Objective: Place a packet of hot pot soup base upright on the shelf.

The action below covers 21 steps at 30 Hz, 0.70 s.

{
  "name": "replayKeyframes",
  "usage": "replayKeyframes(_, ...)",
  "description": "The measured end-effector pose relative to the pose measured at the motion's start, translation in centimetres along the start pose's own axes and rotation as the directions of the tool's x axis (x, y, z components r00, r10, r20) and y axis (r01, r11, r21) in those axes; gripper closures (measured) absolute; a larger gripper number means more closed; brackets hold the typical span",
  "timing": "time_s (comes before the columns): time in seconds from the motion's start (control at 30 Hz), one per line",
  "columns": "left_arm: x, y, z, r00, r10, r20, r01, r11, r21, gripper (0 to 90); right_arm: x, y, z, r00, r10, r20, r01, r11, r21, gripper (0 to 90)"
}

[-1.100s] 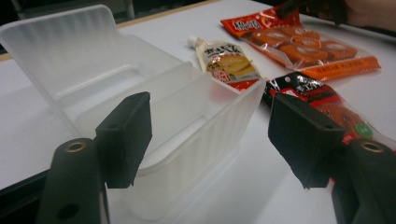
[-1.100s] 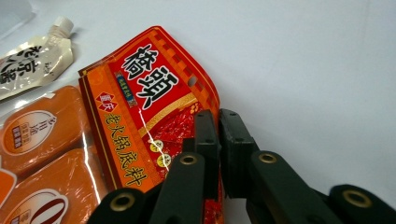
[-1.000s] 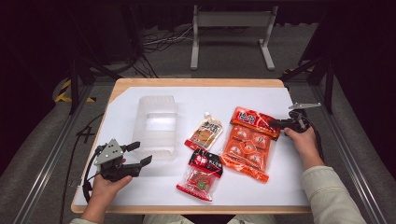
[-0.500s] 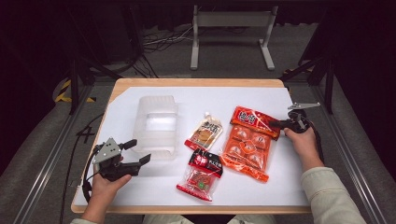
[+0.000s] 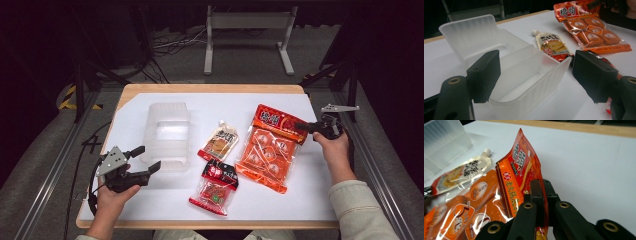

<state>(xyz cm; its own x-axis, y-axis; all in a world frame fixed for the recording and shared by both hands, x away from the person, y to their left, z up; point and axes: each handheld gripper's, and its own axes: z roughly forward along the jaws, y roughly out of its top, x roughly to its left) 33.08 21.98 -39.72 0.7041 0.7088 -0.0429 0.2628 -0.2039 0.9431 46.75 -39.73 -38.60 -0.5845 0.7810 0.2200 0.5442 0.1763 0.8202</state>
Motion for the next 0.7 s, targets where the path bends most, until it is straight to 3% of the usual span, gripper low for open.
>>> replayKeyframes(0.33, -0.3, 0.4, 0.0, 0.9998, -0.015, -0.015, 0.016, 0.9997, 0.017, 24.2, 2.3, 2.1, -2.9, 0.9981, -0.053, -0.033, 0.050, 0.996, -0.077, 90.0)
replayKeyframes(0.53, -0.7, 0.5, 0.3, 0.9996, 0.016, -0.024, -0.016, 0.9997, 0.016, 24.7, 3.4, 2.9, -4.5, 0.9948, -0.089, -0.049, 0.083, 0.989, -0.121, 90.0)
replayKeyframes(0.7, -0.8, 1.0, 0.4, 0.9998, -0.019, -0.011, 0.019, 0.9997, 0.016, 23.9, 5.4, 4.0, -6.5, 0.9874, -0.146, -0.062, 0.134, 0.977, -0.167, 90.0)
